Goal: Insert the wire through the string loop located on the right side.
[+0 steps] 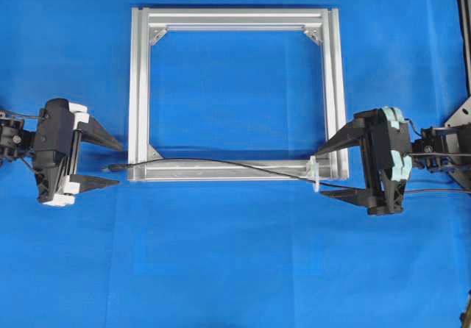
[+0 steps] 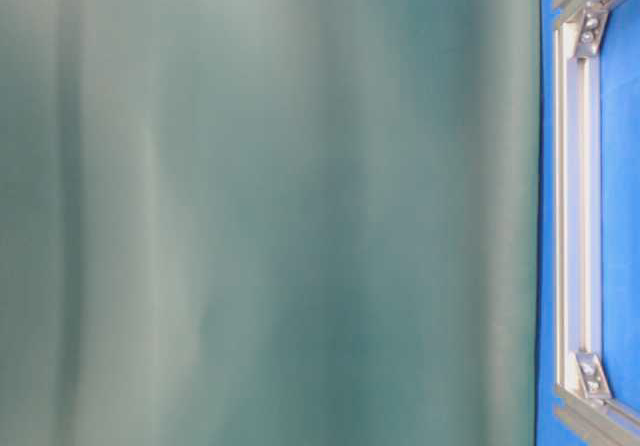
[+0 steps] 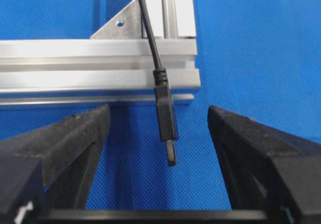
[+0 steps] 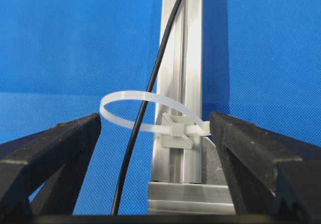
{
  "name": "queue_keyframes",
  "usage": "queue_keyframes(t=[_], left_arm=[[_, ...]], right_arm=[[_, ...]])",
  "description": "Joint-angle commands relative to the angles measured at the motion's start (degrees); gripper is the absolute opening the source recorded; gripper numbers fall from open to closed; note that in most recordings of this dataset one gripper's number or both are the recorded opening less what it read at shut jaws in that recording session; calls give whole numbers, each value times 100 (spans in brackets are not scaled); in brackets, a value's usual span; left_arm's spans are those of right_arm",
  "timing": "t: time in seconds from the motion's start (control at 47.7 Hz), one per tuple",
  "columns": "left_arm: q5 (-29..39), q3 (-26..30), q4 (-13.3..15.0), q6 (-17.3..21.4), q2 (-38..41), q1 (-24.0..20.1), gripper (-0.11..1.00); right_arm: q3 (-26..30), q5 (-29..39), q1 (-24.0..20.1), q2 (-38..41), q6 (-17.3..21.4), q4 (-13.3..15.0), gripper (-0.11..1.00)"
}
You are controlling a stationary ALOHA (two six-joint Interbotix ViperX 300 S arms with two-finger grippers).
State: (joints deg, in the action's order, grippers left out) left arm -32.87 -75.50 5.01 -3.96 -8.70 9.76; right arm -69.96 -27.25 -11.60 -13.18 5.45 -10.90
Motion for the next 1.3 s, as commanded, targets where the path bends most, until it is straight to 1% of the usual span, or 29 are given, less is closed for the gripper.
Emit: queue_keyframes(t=[0.0, 0.105, 0.189, 0.42, 0.545, 0.671, 0.818, 1.091, 1.28], left_arm=[[-9, 97, -18, -35, -70, 26, 72], [97, 193, -18, -35, -220, 26, 73], [299, 316, -18, 0, -396, 26, 73], [1310, 809, -18, 26, -1116, -44, 73], [1626, 993, -26, 18, -1415, -158, 73], [1714, 1099, -18, 35, -1556, -299, 73], [1731, 1125, -18, 35, -1503, -422, 73], [1740, 1143, -18, 35, -1477, -413, 73], [1749, 1143, -18, 35, -1477, -422, 73]], right_arm=[[97, -18, 9, -79, -9, -18, 93], [132, 18, 35, -149, -9, -18, 93], [202, 185, 79, -299, -9, -18, 93], [536, 1107, 246, -967, -44, 9, 93], [650, 1556, 325, -1274, -44, 53, 93], [659, 1767, 413, -1477, -44, 62, 93], [633, 1811, 448, -1503, -44, 70, 93], [633, 1819, 448, -1485, -44, 149, 93], [624, 1819, 448, -1485, -44, 149, 93]])
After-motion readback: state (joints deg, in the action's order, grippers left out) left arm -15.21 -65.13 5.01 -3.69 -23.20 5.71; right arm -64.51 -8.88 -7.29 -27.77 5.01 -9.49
